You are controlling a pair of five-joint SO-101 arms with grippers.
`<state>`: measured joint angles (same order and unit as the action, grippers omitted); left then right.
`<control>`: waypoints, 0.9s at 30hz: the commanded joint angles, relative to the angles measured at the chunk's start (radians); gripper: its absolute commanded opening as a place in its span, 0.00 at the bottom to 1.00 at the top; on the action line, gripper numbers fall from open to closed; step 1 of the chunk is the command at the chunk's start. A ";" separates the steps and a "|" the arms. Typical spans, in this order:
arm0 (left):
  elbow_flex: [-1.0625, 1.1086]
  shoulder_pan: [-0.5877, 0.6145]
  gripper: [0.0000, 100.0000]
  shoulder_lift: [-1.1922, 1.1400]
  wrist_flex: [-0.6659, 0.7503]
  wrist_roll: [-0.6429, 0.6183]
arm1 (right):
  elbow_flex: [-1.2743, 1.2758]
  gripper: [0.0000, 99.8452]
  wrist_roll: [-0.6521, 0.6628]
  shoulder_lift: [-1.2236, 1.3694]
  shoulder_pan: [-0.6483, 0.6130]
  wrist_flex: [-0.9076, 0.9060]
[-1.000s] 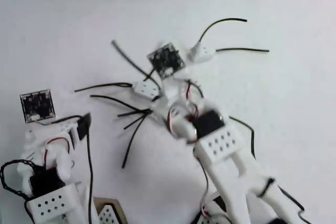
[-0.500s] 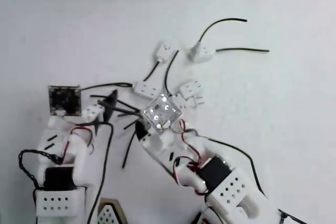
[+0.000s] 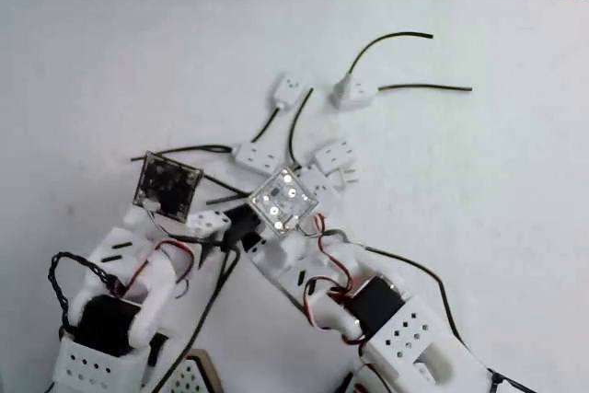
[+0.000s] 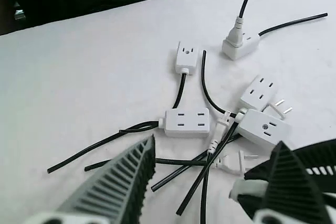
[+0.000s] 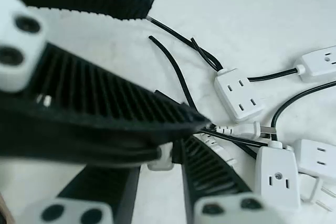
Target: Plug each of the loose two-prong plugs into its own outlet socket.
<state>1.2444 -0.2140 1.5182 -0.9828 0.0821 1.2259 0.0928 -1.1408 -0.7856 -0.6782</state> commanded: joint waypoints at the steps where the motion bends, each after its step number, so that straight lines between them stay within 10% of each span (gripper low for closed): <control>1: -0.054 -0.022 0.33 0.015 -0.011 -0.002 | -0.009 0.02 -0.009 -0.019 0.033 0.018; 13: -0.064 0.156 0.33 -0.044 0.028 0.084 | -0.009 0.02 -0.087 -0.018 0.275 0.125; 27: -0.577 0.165 0.33 -0.880 -0.066 0.298 | -0.014 0.02 -0.183 0.071 0.549 0.300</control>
<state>0.8055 -0.0529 0.7956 -1.0518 0.3322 1.2259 -0.0361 -1.1193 -0.3023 -0.4526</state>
